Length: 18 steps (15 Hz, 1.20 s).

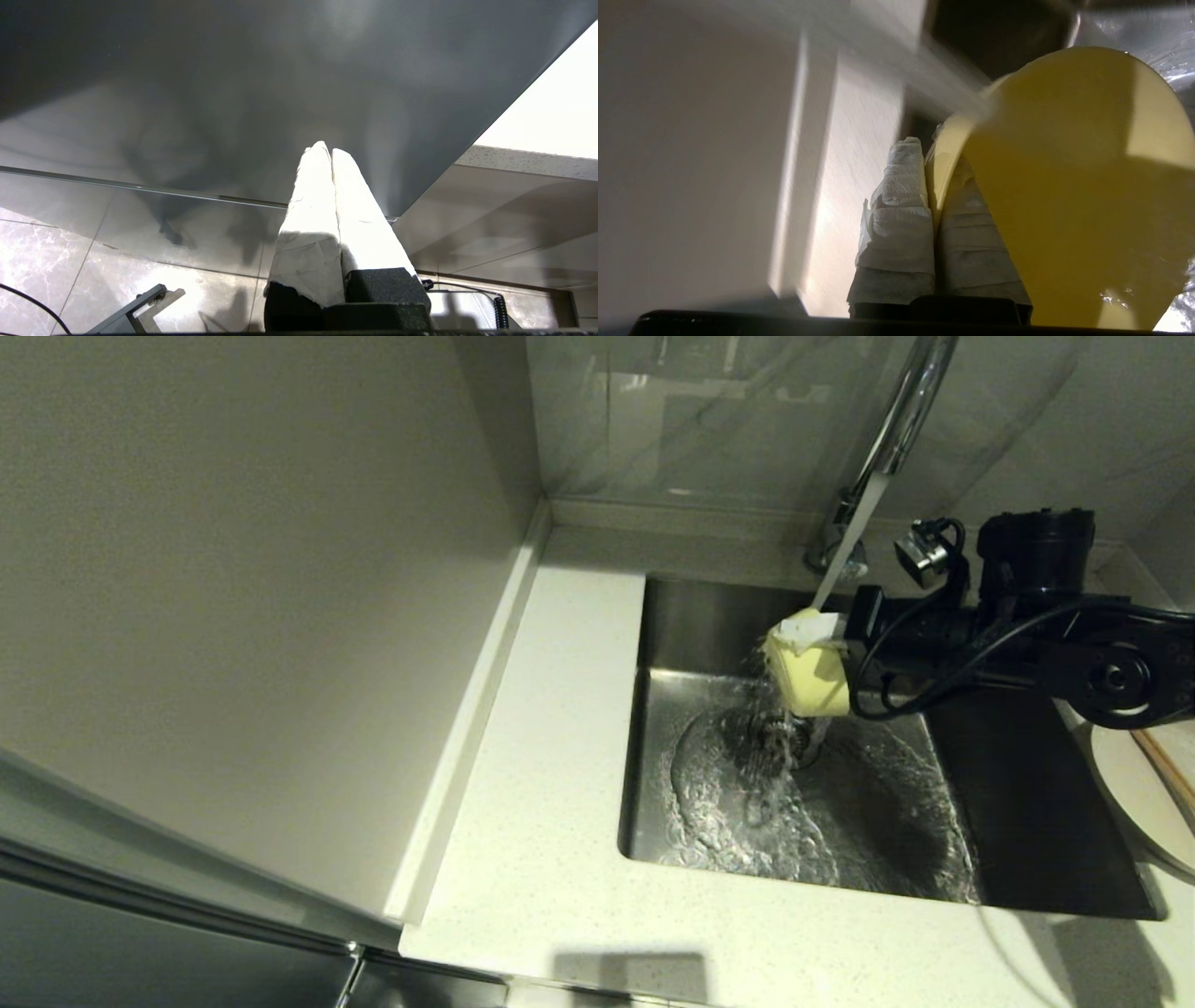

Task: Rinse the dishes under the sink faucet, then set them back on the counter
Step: Rinse the bowl

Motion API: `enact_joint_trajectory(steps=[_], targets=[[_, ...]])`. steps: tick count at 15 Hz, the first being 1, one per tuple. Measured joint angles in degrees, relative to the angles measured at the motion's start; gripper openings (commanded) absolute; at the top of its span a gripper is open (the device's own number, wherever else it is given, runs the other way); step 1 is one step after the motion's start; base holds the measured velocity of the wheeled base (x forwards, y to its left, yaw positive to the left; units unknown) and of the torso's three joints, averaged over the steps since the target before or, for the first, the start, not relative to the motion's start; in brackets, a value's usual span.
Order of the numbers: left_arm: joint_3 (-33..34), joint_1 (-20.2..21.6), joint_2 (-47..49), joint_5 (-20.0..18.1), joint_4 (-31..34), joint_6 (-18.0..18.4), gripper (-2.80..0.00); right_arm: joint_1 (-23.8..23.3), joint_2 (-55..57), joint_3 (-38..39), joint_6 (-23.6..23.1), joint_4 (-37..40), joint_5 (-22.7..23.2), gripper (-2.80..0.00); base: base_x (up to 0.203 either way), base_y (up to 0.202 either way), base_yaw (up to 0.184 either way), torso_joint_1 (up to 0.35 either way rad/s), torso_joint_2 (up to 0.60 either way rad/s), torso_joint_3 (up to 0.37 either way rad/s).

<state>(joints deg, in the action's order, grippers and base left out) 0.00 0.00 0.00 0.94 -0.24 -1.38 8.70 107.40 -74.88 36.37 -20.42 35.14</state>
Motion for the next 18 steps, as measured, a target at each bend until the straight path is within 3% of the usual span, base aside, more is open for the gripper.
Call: enact_joint_trajectory(steps=[2,4,5,6,10,14,18], targets=[[0.0,0.0,0.0,0.01,0.0,0.0,-2.8,0.07,1.42,-2.24,5.12,-1.2,-1.5,-2.8,0.0,0.0,0.0,0.0,0.0,0.0],[0.0,0.0,0.0,-0.01,0.0,0.01,-2.8,0.04,1.91,-1.57,3.68,-0.98,-1.63,-2.8,0.0,0.0,0.0,0.0,0.0,0.0],[0.0,0.0,0.0,0.0,0.02,0.0,-2.8,-0.25,1.89,-0.46,0.76,-0.36,-1.6,-2.8,0.0,0.0,0.0,0.0,0.0,0.0],[0.0,0.0,0.0,0.01,0.0,0.0,-2.8,-0.91,1.72,0.91,-4.08,1.08,-1.63,-2.8,0.0,0.0,0.0,0.0,0.0,0.0],[0.0,-0.02,0.0,0.0,0.02,0.01,-2.8,-6.02,-0.66,7.92,-31.0,8.94,-1.42,-2.8,0.0,0.0,0.0,0.0,0.0,0.0],[0.0,0.0,0.0,-0.01,0.0,0.0,-2.8,-8.66,-2.25,9.98,-52.07,-3.1,0.59,-2.8,0.0,0.0,0.0,0.0,0.0,0.0],[0.0,0.0,0.0,0.0,0.0,0.01,-2.8,-14.38,-2.93,9.82,-84.3,-4.59,4.66,-2.8,0.0,0.0,0.0,0.0,0.0,0.0]])
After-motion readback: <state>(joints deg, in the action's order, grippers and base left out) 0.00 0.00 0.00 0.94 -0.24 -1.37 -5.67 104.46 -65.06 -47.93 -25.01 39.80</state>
